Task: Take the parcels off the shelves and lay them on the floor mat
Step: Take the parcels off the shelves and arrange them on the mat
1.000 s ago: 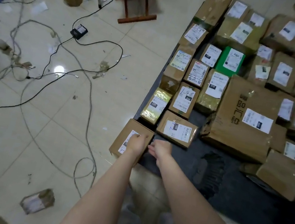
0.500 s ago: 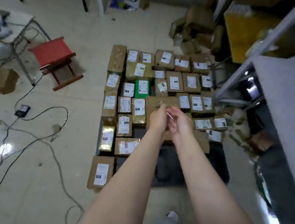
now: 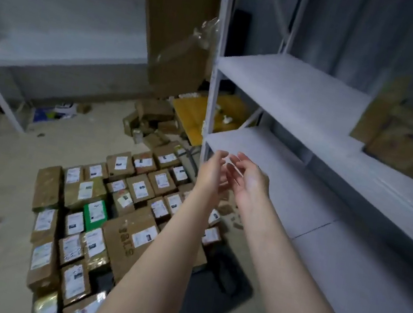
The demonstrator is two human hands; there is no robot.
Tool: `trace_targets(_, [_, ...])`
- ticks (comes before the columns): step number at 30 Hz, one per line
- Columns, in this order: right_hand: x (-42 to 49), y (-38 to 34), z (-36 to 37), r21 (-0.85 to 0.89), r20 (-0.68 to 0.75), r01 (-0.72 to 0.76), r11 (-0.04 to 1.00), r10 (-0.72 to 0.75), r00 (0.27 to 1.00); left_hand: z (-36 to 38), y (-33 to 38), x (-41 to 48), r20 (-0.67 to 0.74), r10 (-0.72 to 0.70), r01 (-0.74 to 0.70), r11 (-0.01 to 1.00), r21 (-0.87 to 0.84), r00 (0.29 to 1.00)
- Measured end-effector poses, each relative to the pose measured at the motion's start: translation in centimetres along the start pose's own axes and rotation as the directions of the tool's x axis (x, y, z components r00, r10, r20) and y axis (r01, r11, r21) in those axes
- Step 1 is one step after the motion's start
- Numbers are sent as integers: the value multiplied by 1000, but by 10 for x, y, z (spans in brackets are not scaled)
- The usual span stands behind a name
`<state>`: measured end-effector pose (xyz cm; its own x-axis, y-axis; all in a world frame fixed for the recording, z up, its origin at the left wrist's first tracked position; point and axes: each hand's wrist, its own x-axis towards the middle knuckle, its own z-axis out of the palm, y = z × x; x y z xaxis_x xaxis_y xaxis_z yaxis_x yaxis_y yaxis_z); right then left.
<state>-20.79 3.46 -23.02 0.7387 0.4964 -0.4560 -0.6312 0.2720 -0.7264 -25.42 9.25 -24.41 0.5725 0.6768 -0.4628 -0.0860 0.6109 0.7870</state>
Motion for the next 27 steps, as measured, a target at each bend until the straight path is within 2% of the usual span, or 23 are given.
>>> trace_targets(3, [-3, -54, -30, -3, -24, 114, 993, -114, 993, 55, -3, -8, 95, 5, -11, 998, 61, 995])
trace_targets(6, [-11, -97, -56, 12, -109, 234, 972, -231, 967, 107, -6, -18, 215, 14, -34, 996, 86, 977])
trace_targets(12, [-41, -160, -91, 23, -254, 480, 877, -460, 851, 193, -10, -52, 445, -9, -69, 985, 160, 896])
trace_targets(16, [-68, -191, -114, -60, -341, 618, 784, -598, 725, 231, -20, -77, 564, -1, -163, 957, 241, 826])
trace_targets(19, [-90, -210, -135, -136, -428, 700, 701, -679, 596, 255, -34, -98, 649, -12, -250, 917, 310, 760])
trace_targets(22, [-111, -226, -154, -196, -506, 749, 633, -720, 475, 274, -44, -118, 732, -37, -332, 875, 353, 680])
trace_targets(27, [-137, -235, -177, -323, -579, 791, 519, -770, 269, 299, -54, -149, 790, -27, -402, 850, 341, 612])
